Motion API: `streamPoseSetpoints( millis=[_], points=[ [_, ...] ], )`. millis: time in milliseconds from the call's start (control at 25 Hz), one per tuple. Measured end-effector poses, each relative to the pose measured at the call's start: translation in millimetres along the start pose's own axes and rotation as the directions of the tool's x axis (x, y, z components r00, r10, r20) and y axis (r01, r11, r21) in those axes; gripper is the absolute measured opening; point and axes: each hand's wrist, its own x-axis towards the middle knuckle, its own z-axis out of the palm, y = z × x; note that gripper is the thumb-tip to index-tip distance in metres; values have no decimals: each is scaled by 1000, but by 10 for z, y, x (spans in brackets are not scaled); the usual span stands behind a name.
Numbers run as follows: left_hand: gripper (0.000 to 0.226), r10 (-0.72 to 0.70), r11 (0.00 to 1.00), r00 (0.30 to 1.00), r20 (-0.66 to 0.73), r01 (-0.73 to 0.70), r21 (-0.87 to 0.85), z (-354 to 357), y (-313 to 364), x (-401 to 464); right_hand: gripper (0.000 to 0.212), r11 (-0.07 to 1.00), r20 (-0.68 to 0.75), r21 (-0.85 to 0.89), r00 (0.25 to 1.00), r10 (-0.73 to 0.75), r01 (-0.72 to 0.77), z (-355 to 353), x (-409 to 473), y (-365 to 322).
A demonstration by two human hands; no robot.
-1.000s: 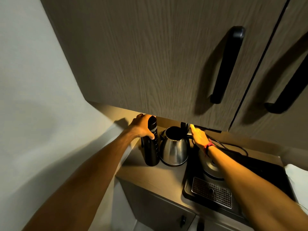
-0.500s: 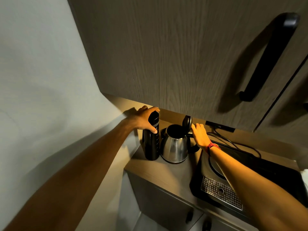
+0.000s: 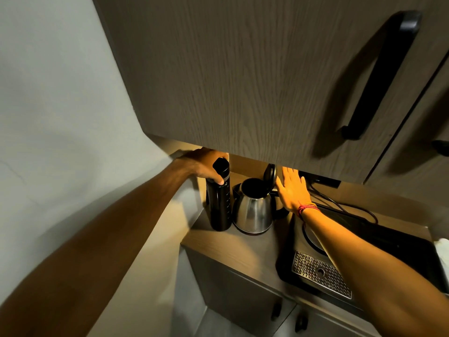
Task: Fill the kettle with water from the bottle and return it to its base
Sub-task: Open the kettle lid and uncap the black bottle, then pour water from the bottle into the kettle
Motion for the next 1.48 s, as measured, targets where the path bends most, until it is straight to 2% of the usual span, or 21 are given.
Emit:
streamPoseSetpoints(
  millis=[80, 160, 200, 280, 360, 440, 560, 680, 800, 880, 960, 1040, 1080, 1120, 1160, 1240, 1280, 1320, 1360, 1440, 1480],
  points=[
    [66, -34, 999, 993, -117, 36, 16, 24, 31, -14, 61, 1000, -3, -1, 1000, -12, 12, 11, -2, 0],
    [71, -52, 996, 951, -306, 70, 48, 87, 85, -11, 61, 1000, -3, 3, 1000, -8, 8, 30, 9, 1],
    [74, -23, 995, 923, -384, 60, 84, 145, 113, -10, 61, 1000, -5, 6, 1000, -8, 8, 36, 17, 6],
    [79, 153, 978, 876, -458, -68, 197, 367, 189, -25, 62, 1000, 6, 9, 1000, -3, 3, 50, 29, 19],
    [76, 359, 918, 870, -339, -265, 294, 749, 280, -59, 64, 1000, 21, 6, 1000, 1, -1, 54, 33, 26],
    [74, 397, 877, 910, -121, -337, 344, 1235, 313, -98, 65, 1000, 29, 0, 1000, 1, -1, 66, 42, 31],
    [79, 243, 912, 969, 48, -245, 330, 1873, 242, -188, 66, 1000, 72, -5, 997, 29, -29, 70, 65, 31],
    [76, 134, 931, 980, 150, -176, 321, 2287, 182, -268, 66, 998, 104, -18, 993, 61, -60, 89, 80, 37],
    [81, 36, 955, 984, 177, -86, 285, 2465, 193, -304, 66, 998, 116, -25, 992, 59, -56, 97, 74, 42],
    [79, 38, 938, 997, 74, -61, 341, 2434, 254, -302, 66, 998, 115, -34, 991, 63, -59, 93, 76, 55],
    [69, 215, 913, 962, -166, -138, 383, 2286, 320, -304, 67, 998, 113, -37, 992, 60, -57, 91, 79, 67],
    [55, 451, 866, 797, -403, -280, 416, 2008, 394, -247, 66, 998, 103, -36, 993, 52, -48, 94, 80, 64],
    [52, 497, 853, 716, -491, -297, 430, 1829, 423, -181, 66, 998, 107, -38, 993, 50, -46, 98, 75, 61],
    [54, 468, 874, 673, -573, -257, 413, 1637, 442, -109, 65, 998, 115, -43, 992, 48, -44, 110, 71, 57],
    [61, 367, 923, 652, -664, -166, 347, 1439, 448, -35, 64, 998, 123, -43, 991, 49, -44, 124, 69, 50],
    [79, 19, 996, 591, -806, 57, 65, 1154, 385, 51, 64, 998, 135, -14, 989, 65, -63, 140, 51, 33],
    [90, -161, 986, 557, -815, 130, -106, 1101, 301, 57, 64, 997, 134, 3, 988, 74, -76, 142, 41, 21],
    [99, -298, 954, 552, -779, 145, -262, 1106, 203, 46, 65, 996, 133, 14, 988, 84, -87, 136, 34, 16],
    [107, -375, 913, 588, -717, 103, -394, 1153, 108, 34, 66, 995, 130, 16, 987, 93, -96, 125, 30, 17],
    [114, -428, 796, 701, -571, -6, -605, 1320, -25, 2, 69, 994, 128, -8, 986, 106, -105, 99, 35, 34],
    [114, -447, 736, 736, -509, -20, -677, 1403, -57, -13, 69, 994, 134, -24, 985, 111, -109, 91, 40, 41]
  ],
)
